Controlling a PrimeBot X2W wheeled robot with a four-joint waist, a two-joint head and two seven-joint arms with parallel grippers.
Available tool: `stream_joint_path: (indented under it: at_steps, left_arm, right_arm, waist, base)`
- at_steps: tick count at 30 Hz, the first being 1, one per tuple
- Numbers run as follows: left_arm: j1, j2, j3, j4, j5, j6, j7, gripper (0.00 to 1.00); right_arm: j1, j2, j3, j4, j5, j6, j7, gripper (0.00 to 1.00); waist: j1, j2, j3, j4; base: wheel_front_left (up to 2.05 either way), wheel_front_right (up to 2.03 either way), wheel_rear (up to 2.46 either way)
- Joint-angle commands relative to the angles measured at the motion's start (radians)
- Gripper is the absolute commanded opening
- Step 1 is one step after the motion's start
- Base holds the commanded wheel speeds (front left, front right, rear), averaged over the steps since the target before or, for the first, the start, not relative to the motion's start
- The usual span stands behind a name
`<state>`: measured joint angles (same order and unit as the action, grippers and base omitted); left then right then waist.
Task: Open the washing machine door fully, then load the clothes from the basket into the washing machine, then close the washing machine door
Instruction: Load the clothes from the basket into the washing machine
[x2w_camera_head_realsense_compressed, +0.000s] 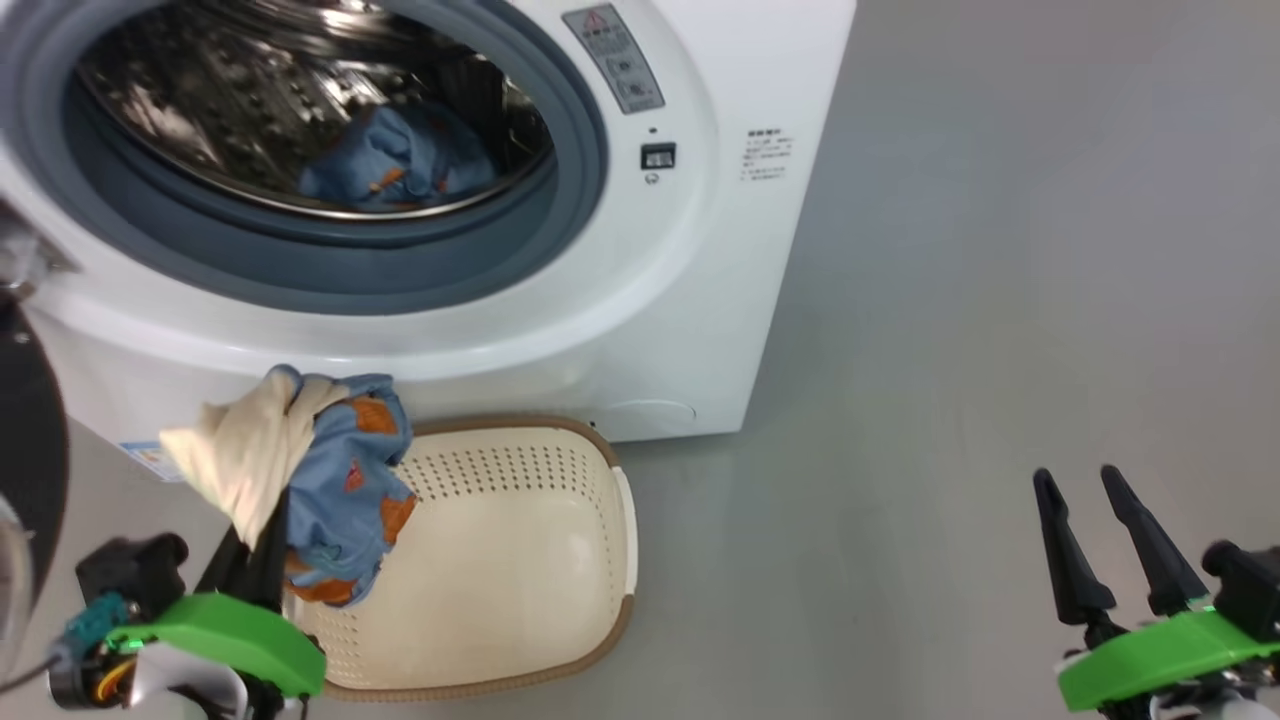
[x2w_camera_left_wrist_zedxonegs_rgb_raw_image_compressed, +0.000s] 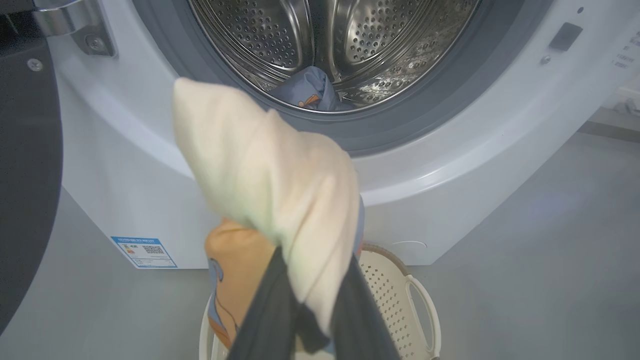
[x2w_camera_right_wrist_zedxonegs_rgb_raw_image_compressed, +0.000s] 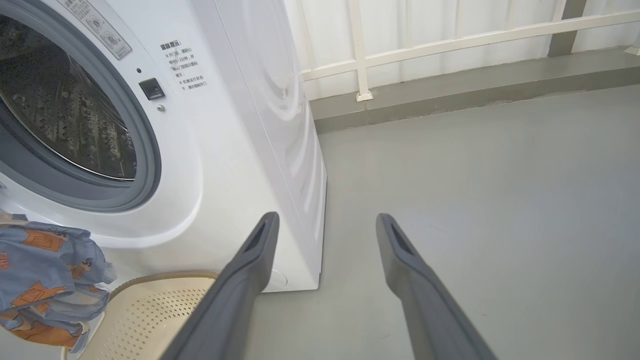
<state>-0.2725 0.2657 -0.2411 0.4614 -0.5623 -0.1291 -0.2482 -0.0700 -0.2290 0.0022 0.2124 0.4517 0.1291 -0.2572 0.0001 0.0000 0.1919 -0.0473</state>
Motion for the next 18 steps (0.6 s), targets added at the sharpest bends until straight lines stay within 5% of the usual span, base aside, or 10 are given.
stream_joint_path:
  at_steps: [1, 18]
  left_arm:
    - [0.007, 0.019, 0.057, -0.044, 0.025, -0.002, -0.014, 0.00]
    - [0.252, -0.068, 0.255, -0.342, 0.195, -0.002, -0.014, 0.00]
  right_arm:
    - [0.018, -0.022, 0.008, -0.024, 0.010, 0.002, -0.005, 1.00]
    - [0.088, -0.027, -0.046, -0.030, 0.013, 0.002, -0.005, 1.00]
  waist:
    - [-0.0001, 0.0000, -0.027, 0.022]
    - [-0.0001, 0.0000, -0.076, 0.061]
  base:
    - [0.00, 0.00, 0.00]
    - [0.00, 0.00, 0.00]
